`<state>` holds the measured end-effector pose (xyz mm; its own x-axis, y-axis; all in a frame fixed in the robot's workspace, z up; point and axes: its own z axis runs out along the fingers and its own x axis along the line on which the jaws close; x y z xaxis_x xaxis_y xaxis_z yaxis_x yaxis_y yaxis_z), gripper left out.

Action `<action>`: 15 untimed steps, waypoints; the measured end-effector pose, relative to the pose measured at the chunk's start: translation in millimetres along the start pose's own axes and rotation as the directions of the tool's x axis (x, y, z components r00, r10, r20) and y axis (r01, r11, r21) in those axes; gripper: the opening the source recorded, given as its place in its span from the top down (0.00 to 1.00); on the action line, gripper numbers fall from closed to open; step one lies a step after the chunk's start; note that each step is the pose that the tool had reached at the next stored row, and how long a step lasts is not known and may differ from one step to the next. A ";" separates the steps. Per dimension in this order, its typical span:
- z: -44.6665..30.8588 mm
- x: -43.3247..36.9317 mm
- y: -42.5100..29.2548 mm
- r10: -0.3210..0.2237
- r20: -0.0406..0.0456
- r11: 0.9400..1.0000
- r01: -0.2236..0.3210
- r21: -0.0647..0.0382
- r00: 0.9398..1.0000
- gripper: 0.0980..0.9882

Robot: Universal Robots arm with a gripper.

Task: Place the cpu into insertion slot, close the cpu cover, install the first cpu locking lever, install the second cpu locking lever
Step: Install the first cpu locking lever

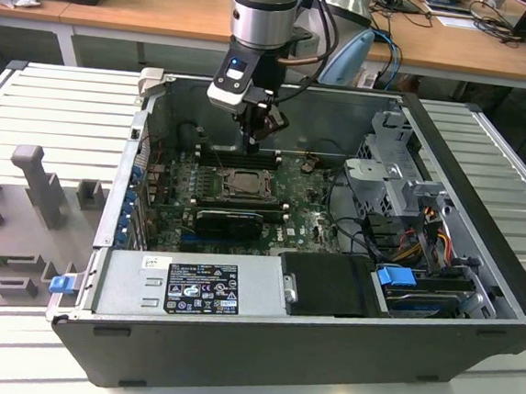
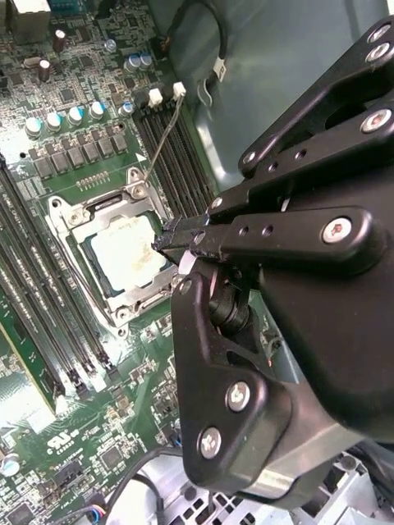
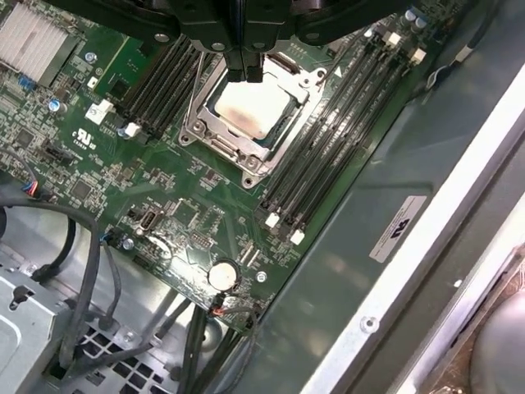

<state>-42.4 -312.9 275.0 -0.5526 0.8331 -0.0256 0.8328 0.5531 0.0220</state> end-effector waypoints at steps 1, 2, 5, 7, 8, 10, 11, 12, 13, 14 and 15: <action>0.0 0.0 0.0 -0.005 0.000 1.000 0.005 0.000 1.000 0.99; 0.0 0.0 0.0 -0.015 0.000 1.000 0.015 0.000 1.000 0.99; 0.0 0.0 0.0 -0.036 -0.001 0.999 0.036 -0.001 0.999 0.99; 0.0 0.0 0.0 -0.047 -0.001 0.999 0.047 -0.001 0.999 0.99; 0.0 0.0 0.0 -0.053 -0.001 0.999 0.053 -0.001 0.999 0.99; 0.0 0.0 0.0 -0.071 -0.002 0.998 0.071 -0.002 0.998 0.99; 0.0 0.0 0.0 -0.079 -0.002 0.997 0.079 -0.002 0.997 0.99; 0.0 0.0 0.0 -0.085 -0.002 0.996 0.085 -0.002 0.996 0.99; 0.0 0.0 0.0 -0.091 -0.002 0.996 0.091 -0.002 0.996 0.99; 0.0 0.0 0.0 -0.096 -0.002 0.995 0.096 -0.003 0.995 0.99; 0.0 0.0 0.0 -0.103 -0.002 0.995 0.103 -0.003 0.995 0.99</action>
<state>-42.4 -312.9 275.0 -0.6353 0.7718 -0.0256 0.7716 0.6358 0.0220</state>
